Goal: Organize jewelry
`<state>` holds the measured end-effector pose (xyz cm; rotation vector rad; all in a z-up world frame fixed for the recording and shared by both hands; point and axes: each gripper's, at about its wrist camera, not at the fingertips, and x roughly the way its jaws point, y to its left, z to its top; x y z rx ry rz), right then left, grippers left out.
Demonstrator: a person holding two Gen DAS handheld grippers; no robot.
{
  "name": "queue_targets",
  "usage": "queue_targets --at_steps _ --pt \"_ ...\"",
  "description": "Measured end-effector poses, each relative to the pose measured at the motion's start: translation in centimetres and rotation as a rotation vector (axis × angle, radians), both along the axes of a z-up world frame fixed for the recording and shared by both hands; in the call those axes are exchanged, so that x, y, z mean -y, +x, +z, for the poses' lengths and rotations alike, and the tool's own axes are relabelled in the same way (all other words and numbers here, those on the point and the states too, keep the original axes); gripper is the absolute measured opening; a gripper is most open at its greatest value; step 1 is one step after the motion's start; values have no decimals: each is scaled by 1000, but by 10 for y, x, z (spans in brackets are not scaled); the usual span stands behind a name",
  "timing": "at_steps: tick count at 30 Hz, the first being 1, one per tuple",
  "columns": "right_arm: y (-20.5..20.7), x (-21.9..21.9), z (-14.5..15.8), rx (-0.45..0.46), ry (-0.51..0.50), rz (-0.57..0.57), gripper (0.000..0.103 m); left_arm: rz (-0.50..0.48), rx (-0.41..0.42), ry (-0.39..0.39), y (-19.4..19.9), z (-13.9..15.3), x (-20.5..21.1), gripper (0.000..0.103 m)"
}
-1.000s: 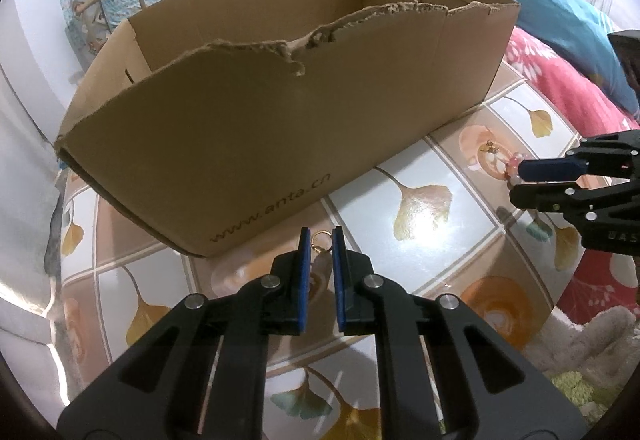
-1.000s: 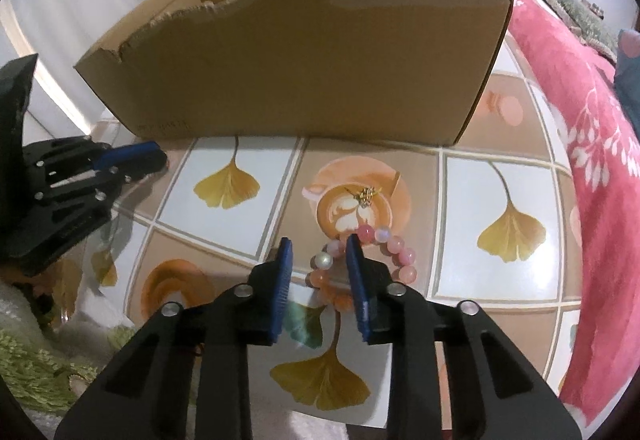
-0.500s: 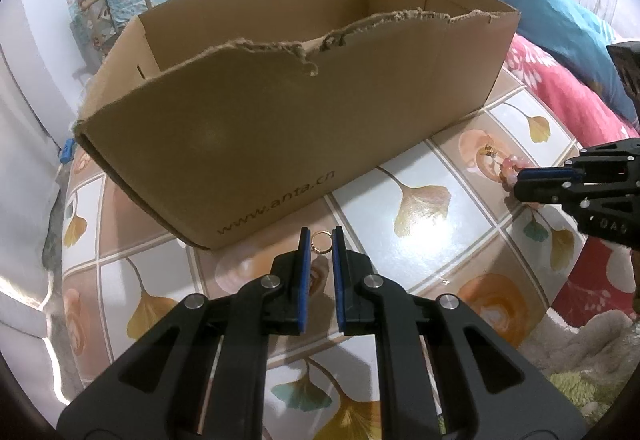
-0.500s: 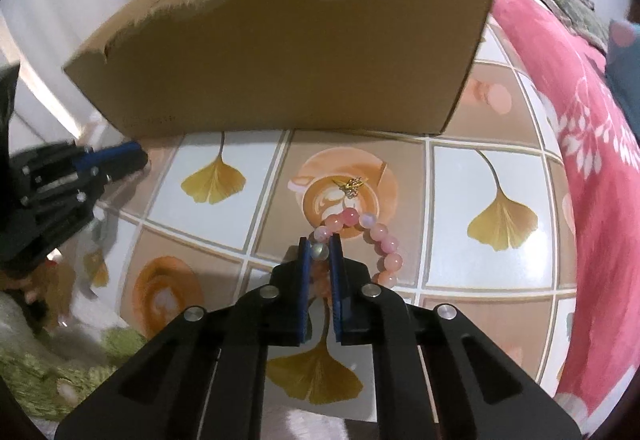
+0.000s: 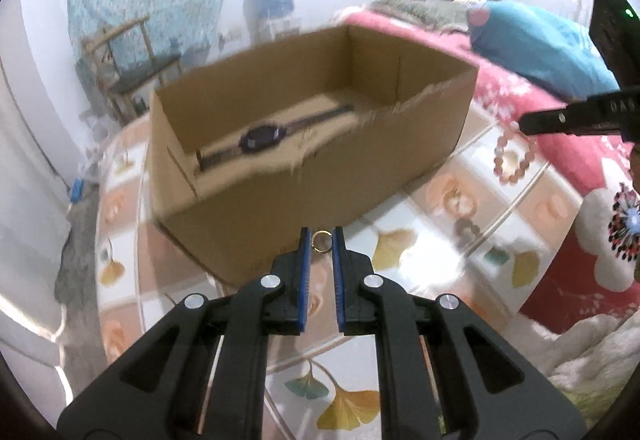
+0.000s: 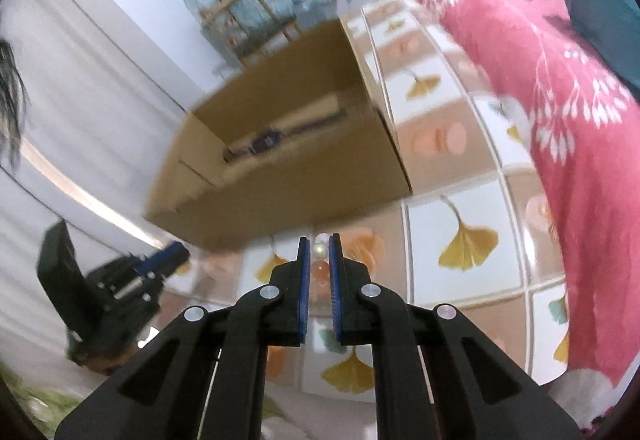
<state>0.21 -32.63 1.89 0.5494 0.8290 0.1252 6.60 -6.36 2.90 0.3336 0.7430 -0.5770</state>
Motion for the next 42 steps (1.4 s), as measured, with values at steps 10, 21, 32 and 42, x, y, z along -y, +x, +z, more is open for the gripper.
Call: queue_targets --at_steps 10,21,32,42 --pt "37 -3 94 255 -30 159 9 -115 128 -122 33 72 17 10" --pt "172 -20 51 -1 -141 324 9 -166 -280 -162 135 14 77 10" --pt "221 -17 18 -140 -300 325 11 -178 -290 -174 134 6 75 26" --pt "167 8 69 41 -272 202 26 -212 -145 -193 86 37 53 41"
